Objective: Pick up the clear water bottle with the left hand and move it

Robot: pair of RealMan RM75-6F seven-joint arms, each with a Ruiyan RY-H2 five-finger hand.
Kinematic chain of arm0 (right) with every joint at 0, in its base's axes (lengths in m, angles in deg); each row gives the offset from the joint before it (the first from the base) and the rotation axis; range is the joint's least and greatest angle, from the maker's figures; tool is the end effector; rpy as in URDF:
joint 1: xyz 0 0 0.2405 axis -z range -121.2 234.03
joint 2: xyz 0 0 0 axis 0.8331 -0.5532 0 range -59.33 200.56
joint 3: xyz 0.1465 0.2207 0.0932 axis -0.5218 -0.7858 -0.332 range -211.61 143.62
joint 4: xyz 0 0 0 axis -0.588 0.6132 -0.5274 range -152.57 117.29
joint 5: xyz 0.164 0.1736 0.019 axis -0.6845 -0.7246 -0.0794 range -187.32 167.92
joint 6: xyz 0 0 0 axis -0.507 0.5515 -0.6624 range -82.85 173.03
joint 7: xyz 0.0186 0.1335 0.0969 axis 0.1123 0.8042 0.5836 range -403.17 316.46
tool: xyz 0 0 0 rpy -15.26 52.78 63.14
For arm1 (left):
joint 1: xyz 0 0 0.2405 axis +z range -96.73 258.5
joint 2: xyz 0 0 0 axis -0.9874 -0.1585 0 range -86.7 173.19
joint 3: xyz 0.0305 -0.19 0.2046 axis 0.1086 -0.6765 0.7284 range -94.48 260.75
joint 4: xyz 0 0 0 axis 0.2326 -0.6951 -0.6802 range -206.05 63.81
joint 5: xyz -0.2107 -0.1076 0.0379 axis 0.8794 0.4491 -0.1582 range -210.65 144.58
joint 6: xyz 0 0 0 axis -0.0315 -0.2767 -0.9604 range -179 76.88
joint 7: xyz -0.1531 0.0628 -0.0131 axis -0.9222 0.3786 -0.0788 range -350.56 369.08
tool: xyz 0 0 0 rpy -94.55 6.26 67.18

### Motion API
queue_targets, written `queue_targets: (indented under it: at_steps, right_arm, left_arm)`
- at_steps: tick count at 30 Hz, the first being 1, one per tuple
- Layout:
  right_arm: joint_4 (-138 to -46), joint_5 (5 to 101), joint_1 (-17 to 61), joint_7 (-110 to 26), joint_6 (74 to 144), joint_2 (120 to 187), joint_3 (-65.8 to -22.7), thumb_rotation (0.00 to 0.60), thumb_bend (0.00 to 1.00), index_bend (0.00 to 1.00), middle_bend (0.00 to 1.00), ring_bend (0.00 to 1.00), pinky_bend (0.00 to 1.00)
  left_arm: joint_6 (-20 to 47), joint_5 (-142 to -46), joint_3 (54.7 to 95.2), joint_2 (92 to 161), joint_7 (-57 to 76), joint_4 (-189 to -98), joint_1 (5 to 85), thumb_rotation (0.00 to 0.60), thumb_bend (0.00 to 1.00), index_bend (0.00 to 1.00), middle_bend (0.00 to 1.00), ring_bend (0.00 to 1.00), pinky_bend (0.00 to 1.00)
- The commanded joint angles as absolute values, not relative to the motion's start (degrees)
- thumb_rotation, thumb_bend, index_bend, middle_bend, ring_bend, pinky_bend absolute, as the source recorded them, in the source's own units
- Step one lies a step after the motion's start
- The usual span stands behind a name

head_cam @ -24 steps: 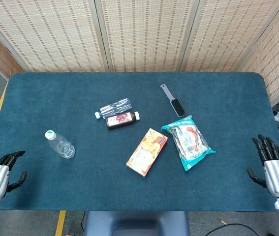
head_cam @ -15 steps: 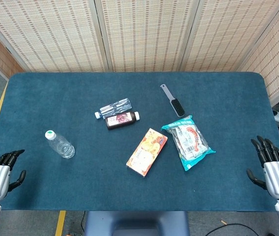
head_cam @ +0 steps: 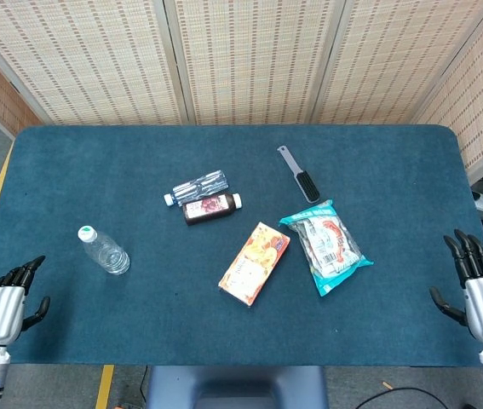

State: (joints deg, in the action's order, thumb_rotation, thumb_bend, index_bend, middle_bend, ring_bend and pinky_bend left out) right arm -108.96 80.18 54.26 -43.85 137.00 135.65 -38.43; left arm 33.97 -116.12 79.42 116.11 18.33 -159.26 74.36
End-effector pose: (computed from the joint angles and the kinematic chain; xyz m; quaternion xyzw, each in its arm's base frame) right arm -0.3359 -0.1962 0.1570 0.5774 -0.3405 0.4279 0.6063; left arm -0.3438 0.2207 0.1002 -0.5971 -0.3663 -0.3676 0.6117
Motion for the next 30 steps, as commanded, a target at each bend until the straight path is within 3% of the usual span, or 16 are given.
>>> queue_targets:
  at_steps: [1, 10, 18, 30]
  right_arm:
    - [-109.67, 80.21, 54.29, -40.85, 136.97, 134.28, -38.57, 0.600, 0.24, 0.00, 0.00, 0.00, 0.16]
    - [-109.33, 80.86, 53.08, -37.12, 135.40, 133.43, -38.67, 0.600, 0.25, 0.00, 0.00, 0.00, 0.16]
    - [-108.63, 82.53, 52.64, -35.03, 135.21, 132.82, -37.96, 0.600, 0.25, 0.00, 0.00, 0.00, 0.16]
    - [-107.91, 84.25, 52.84, -34.06, 136.24, 132.76, -37.09, 0.600, 0.25, 0.00, 0.00, 0.00, 0.16]
  left_arm:
    - [32.52, -114.31, 78.90, 116.67, 17.83, -160.79, 74.04, 0.600, 0.36, 0.09, 0.17, 0.20, 0.35]
    - [28.28, -107.17, 75.26, 123.81, 16.64, -160.35, 71.57, 0.600, 0.36, 0.00, 0.10, 0.17, 0.29]
    - [25.39, -101.10, 70.74, 130.39, 12.40, -157.67, 69.05, 0.600, 0.36, 0.00, 0.11, 0.15, 0.26]
    - [21.47, -93.45, 65.23, 134.18, 7.00, -160.40, 66.45, 0.600, 0.37, 0.00, 0.11, 0.14, 0.23]
